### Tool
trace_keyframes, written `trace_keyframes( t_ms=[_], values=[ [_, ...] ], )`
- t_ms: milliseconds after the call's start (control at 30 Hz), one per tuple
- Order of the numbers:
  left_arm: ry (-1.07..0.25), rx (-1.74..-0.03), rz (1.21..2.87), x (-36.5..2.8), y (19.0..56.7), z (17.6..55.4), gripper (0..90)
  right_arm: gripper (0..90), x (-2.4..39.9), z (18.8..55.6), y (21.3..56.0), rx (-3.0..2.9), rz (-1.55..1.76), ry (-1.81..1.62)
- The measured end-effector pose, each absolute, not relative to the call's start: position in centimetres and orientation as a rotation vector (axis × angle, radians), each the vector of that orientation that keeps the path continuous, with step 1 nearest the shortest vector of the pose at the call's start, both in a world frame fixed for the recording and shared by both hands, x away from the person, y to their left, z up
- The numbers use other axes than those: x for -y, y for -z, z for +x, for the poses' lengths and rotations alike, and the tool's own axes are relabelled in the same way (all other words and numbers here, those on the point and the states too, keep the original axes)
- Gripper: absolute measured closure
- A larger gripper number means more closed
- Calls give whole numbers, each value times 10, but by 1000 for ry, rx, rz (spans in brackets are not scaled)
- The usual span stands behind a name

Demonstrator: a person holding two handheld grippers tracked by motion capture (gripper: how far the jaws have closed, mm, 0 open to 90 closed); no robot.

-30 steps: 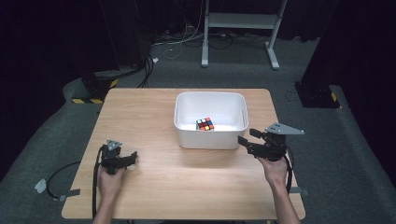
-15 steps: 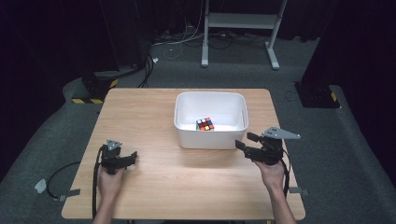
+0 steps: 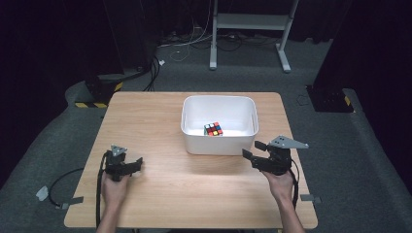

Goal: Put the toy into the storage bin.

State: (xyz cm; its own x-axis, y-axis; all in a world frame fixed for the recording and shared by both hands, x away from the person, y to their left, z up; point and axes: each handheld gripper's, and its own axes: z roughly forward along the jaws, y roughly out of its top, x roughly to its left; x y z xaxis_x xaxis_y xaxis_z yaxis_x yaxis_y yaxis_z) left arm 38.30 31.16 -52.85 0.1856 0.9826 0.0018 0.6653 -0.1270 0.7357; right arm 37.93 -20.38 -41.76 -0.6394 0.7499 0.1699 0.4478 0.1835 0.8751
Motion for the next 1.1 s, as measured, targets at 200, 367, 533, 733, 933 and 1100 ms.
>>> trace_keyframes(
  t_ms=[200, 367, 533, 733, 933, 1100],
  values=[
    [-678, -1544, 1865, -312, 528, 383, 179, 356, 201, 376, 423, -2169, 1136, -1420],
    [-678, -1544, 1865, -312, 528, 383, 180, 356, 200, 373, 429, -2169, 1149, -1422],
    [-679, -1544, 1864, -312, 528, 383, 180, 356, 199, 372, 433, -2174, 1149, -1394],
    [-679, -1544, 1865, -312, 528, 383, 180, 356, 199, 372, 439, -2173, 1164, -1384],
    [-678, -1544, 1865, -312, 528, 383, 180, 356, 199, 373, 443, -2176, 1167, -1362],
    [-679, -1544, 1865, -312, 528, 383, 180, 357, 201, 375, 449, -2186, 1190, -1336]
  ],
)
